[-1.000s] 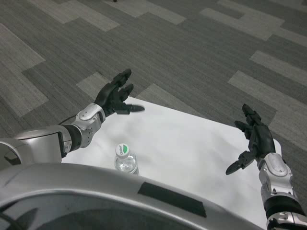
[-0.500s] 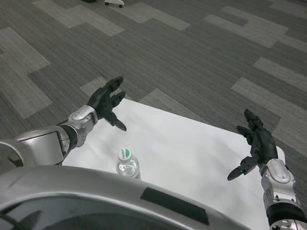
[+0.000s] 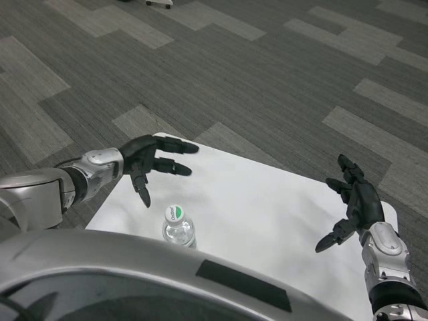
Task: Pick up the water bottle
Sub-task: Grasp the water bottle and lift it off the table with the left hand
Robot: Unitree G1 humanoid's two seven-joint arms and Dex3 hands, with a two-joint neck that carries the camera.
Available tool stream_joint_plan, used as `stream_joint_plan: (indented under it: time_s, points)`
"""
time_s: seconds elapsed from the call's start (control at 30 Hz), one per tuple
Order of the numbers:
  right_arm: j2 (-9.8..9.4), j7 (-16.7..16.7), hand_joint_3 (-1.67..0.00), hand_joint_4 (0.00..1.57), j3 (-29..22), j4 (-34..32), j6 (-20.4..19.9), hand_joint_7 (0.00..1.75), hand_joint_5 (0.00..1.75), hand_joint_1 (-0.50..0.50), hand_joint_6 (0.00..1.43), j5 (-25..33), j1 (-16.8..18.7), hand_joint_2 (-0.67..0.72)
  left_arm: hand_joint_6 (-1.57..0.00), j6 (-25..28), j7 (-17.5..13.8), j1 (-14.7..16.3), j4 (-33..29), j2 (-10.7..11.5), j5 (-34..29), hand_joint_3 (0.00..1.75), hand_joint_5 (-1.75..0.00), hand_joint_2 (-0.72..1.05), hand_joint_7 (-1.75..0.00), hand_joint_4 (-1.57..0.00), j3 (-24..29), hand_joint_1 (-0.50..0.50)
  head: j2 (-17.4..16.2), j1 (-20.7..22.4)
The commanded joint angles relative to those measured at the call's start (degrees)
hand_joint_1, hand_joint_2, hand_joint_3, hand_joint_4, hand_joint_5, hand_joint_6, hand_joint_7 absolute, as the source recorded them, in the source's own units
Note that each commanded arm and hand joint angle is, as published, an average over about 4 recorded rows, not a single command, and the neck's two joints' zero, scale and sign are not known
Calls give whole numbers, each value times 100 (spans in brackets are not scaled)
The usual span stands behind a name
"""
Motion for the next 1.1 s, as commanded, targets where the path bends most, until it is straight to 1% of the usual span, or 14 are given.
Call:
stream_joint_plan:
  time_s: [0.03,0.1,0.17,0.23,0.27,0.37,0.5,0.53,0.57,0.63,0.67,0.7,0.93,1.1]
  points:
    - [45,39,-16,0,37,103,-27,0,87,-12,0,25,-245,66,-105,145,-153,62,-241,28,116,9,-62,-28,0,-100,2,50,-42,33]
    - [56,48,-16,0,76,138,-27,0,87,-12,0,23,-285,66,-113,152,-186,76,-278,32,180,9,-85,-28,0,-108,-12,50,-71,35]
    - [60,54,-14,0,111,169,-27,0,87,-12,0,23,-318,66,-115,171,-226,80,-298,59,283,9,-103,-28,0,-111,-51,50,-109,28]
    - [60,59,-12,0,140,202,-25,0,87,-12,0,23,-346,66,-115,198,-259,80,-344,105,351,9,-110,-28,0,-107,-146,50,-151,8]
    - [62,63,-10,0,155,221,-23,0,87,-12,0,23,-364,66,-113,209,-268,80,-401,127,382,9,-110,-28,0,-99,-214,50,-175,-5]
    - [69,74,-14,0,177,246,-18,0,87,-12,0,23,-388,66,-105,209,-259,84,-535,133,457,9,-103,-24,0,-70,-299,50,-240,-34]
    - [69,92,-12,0,204,239,-18,0,87,-12,0,23,-401,66,-98,209,-243,93,-641,140,538,9,-92,-19,0,-47,-495,50,-274,-37]
    - [69,98,-10,0,210,237,-18,0,87,-12,0,23,-403,66,-89,209,-239,91,-654,142,536,9,-90,-21,0,-36,-563,50,-287,-43]
    - [69,103,-10,0,212,237,-18,0,87,-12,0,23,-403,66,-69,209,-235,91,-654,133,510,9,-82,-26,0,-24,-609,50,-288,-45]
    - [69,107,-12,0,219,237,-18,0,87,-12,0,23,-403,66,-22,202,-228,95,-656,98,384,9,-56,-39,0,-6,-684,50,-298,-51]
    - [69,109,-14,0,223,237,-18,0,87,-12,0,23,-403,66,-7,195,-221,97,-658,72,283,9,-44,-44,0,-2,-741,50,-293,-48]
    - [69,111,-16,0,226,237,-18,0,87,-12,0,23,-403,66,-1,173,-199,97,-661,48,147,9,-36,-46,0,0,-818,50,-293,-48]
    - [64,118,-10,0,232,237,-18,0,87,-12,0,23,-403,66,0,-95,33,146,-694,-56,-459,9,-5,-46,0,0,-1290,50,-295,-41]
    - [60,125,-16,0,256,237,-16,0,87,-12,0,23,-403,66,0,-123,119,150,-705,-106,-587,9,0,-44,0,0,-1545,50,-298,-52]
